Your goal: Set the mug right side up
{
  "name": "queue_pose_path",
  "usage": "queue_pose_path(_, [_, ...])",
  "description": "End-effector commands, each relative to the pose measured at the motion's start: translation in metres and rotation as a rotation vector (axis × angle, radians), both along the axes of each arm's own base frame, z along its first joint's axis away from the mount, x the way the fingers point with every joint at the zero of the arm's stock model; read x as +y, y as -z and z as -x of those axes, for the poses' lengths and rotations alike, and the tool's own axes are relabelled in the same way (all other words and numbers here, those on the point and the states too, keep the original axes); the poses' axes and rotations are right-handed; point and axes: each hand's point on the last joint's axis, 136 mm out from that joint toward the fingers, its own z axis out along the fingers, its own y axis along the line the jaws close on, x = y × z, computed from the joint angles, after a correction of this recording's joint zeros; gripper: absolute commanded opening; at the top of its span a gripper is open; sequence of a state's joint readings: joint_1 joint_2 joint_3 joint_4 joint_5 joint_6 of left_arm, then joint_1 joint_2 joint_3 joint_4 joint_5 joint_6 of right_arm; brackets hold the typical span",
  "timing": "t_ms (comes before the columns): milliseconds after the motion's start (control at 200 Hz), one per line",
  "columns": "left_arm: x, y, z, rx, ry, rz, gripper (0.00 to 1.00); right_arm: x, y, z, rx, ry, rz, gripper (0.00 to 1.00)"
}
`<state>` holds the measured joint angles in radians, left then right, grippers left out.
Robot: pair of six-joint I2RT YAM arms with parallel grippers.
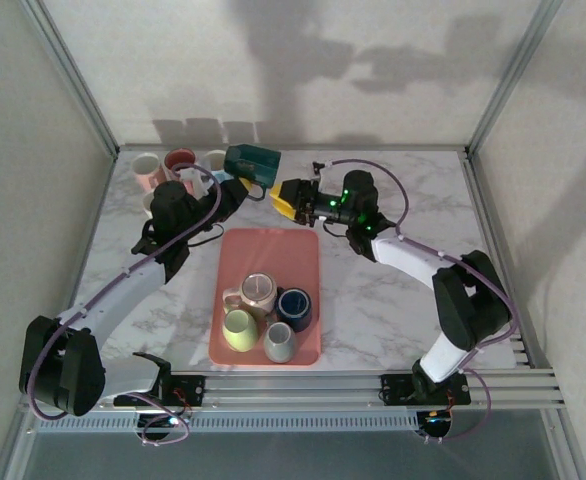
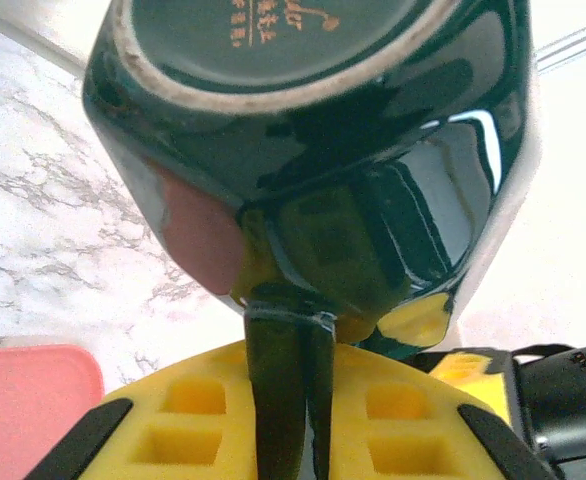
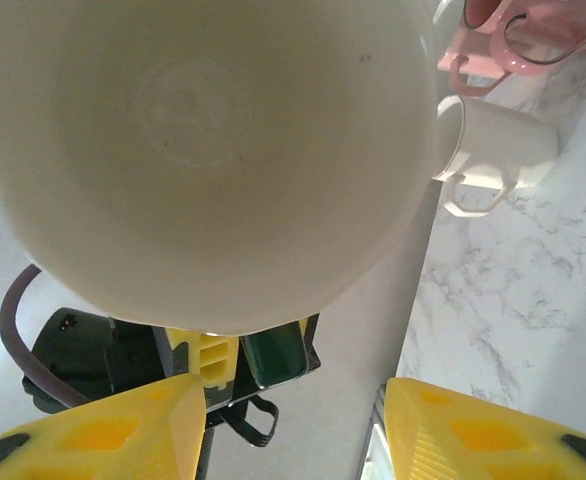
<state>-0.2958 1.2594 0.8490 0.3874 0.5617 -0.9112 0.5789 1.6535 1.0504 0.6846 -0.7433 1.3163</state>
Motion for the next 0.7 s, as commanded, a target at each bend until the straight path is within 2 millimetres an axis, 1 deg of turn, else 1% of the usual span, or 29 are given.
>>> queue_pose_path(0, [-0.005, -0.058, 0.002, -0.175, 0.012, 0.079, 0.0, 0.004, -0.017, -0.002, -0.031, 0.021, -0.077, 0.53])
queue_pose_path(85, [-0.005, -0.056, 0.001, -0.168, 0.012, 0.079, 0.0, 0.008, -0.02, -0.003, -0.033, 0.03, -0.111, 0.53])
queue_pose_path(235, [-0.006, -0.058, 0.002, -0.168, 0.014, 0.092, 0.0, 0.012, -0.018, -0.008, 0.0, 0.046, -0.148, 0.51])
queue_pose_path(421, [-0.007, -0.058, 0.003, -0.169, 0.017, 0.108, 0.0, 0.019, -0.015, -0.01, 0.024, 0.05, -0.182, 0.41])
queue_pose_path(571, [-0.008, -0.054, 0.003, -0.165, 0.014, 0.119, 0.0, 0.025, -0.015, -0.01, 0.031, 0.057, -0.198, 0.39])
queue_pose_path(696, [-0.009, -0.052, 0.003, -0.164, 0.016, 0.127, 0.0, 0.027, -0.015, -0.011, 0.042, 0.063, -0.216, 0.34])
